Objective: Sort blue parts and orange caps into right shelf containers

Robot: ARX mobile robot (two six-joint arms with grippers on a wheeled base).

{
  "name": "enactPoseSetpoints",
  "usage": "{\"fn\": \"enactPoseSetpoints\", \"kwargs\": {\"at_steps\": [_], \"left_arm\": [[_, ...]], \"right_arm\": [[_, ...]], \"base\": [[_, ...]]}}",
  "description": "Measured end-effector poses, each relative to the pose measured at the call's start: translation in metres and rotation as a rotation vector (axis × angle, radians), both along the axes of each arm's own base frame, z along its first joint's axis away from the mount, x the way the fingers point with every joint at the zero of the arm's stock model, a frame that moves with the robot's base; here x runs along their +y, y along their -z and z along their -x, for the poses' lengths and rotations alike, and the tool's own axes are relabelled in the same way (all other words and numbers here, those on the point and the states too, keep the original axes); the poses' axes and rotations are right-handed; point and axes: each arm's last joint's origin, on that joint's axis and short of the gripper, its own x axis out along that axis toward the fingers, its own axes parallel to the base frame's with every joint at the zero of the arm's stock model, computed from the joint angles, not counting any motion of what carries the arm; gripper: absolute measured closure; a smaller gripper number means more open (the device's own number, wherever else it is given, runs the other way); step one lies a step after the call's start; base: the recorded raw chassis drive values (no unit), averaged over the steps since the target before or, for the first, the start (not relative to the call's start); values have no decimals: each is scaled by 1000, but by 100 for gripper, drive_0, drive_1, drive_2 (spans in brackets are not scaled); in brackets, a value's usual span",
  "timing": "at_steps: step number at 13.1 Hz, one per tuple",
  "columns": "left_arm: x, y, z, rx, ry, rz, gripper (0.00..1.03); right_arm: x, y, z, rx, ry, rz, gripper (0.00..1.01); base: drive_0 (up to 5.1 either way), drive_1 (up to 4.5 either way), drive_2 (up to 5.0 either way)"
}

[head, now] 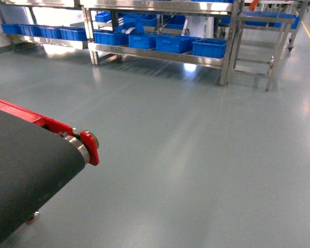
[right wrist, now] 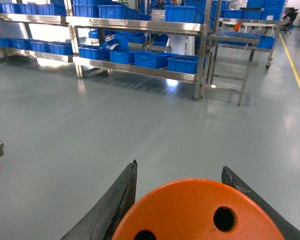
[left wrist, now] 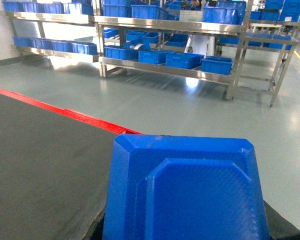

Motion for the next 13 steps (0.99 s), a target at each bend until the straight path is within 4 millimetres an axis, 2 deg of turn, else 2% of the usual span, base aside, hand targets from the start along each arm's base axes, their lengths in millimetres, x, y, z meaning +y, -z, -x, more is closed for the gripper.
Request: {"fn": "enactPoseSetpoints", "kwargs": {"at_steps": [13], "left_arm": [[0,0,0,0,0,0,59]], "right_arm": [[0,0,0,0,0,0,57]], "base": [[-159,-159,-159]]}}
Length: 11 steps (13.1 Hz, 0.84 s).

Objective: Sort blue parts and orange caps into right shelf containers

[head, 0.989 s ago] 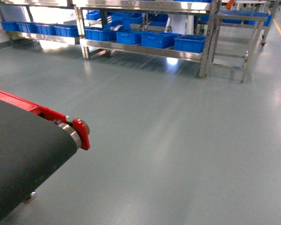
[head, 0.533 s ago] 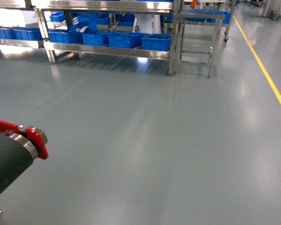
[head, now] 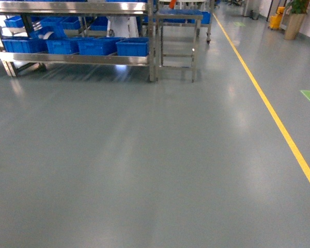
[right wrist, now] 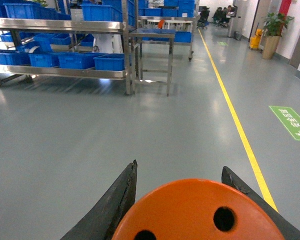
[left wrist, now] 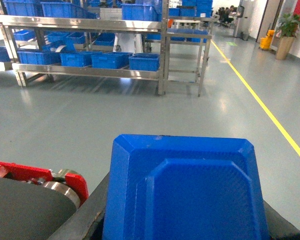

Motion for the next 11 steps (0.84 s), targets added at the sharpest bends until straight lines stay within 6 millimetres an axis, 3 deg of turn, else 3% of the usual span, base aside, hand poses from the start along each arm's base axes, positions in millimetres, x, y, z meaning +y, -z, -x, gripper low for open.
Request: {"fn": "enactPoseSetpoints", "kwargs": {"at_steps": [5,11], "left_arm": [[0,0,0,0,0,0,59],[0,0,0,0,0,0,59]], "right_arm": [[0,0,0,0,0,0,57],[0,0,0,-2,0,0,57]], "base": [[-161,-161,-161],[28,457,-401]]}}
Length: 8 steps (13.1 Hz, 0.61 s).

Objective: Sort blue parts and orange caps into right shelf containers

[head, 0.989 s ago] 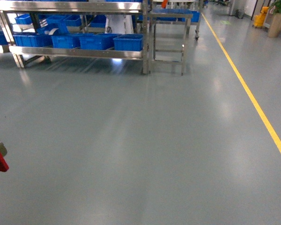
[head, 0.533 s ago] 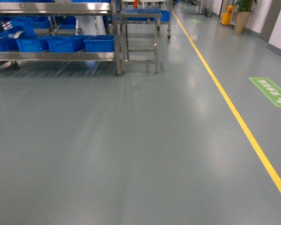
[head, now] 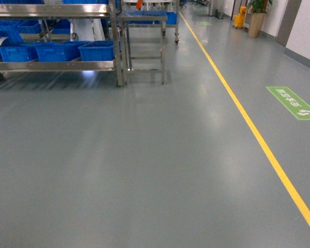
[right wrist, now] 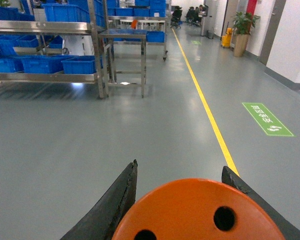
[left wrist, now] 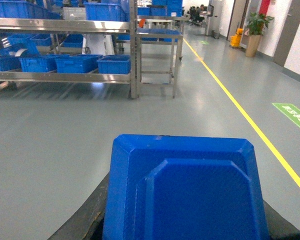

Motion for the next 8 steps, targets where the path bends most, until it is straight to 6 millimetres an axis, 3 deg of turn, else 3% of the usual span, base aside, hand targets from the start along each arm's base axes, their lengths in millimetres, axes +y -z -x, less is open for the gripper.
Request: {"fn": "enactPoseSetpoints", "kwargs": {"at_steps": [8], "left_arm": [[0,0,0,-2,-2,0,59]], "right_arm": [[0,0,0,-1,0,0,58]], "base": [[-5,425,-436]]}}
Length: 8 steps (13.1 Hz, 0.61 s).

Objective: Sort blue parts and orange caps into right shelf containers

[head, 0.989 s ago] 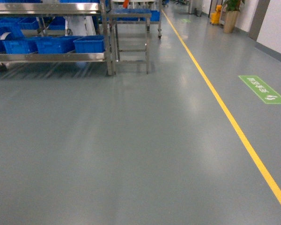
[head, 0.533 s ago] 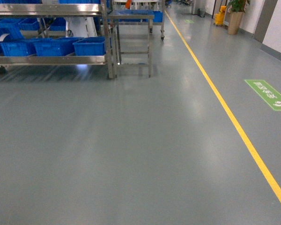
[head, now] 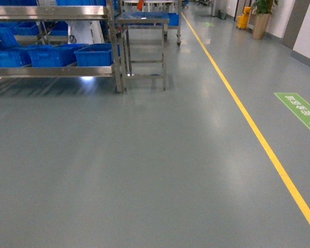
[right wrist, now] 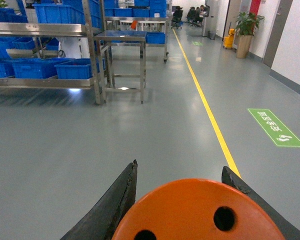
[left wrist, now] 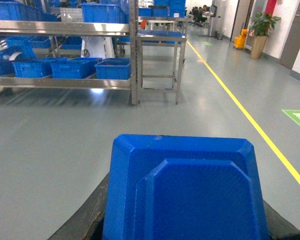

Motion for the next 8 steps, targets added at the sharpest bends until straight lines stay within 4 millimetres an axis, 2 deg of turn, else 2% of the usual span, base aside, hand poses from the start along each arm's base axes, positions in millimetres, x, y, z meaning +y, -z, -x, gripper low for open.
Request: {"fn": "enactPoseSetpoints", "kwargs": {"at_steps": [8], "left_arm": [[0,0,0,1,2,0,59]], "right_arm": [[0,0,0,3,0,0,58]], "base": [[4,434,-427]]}}
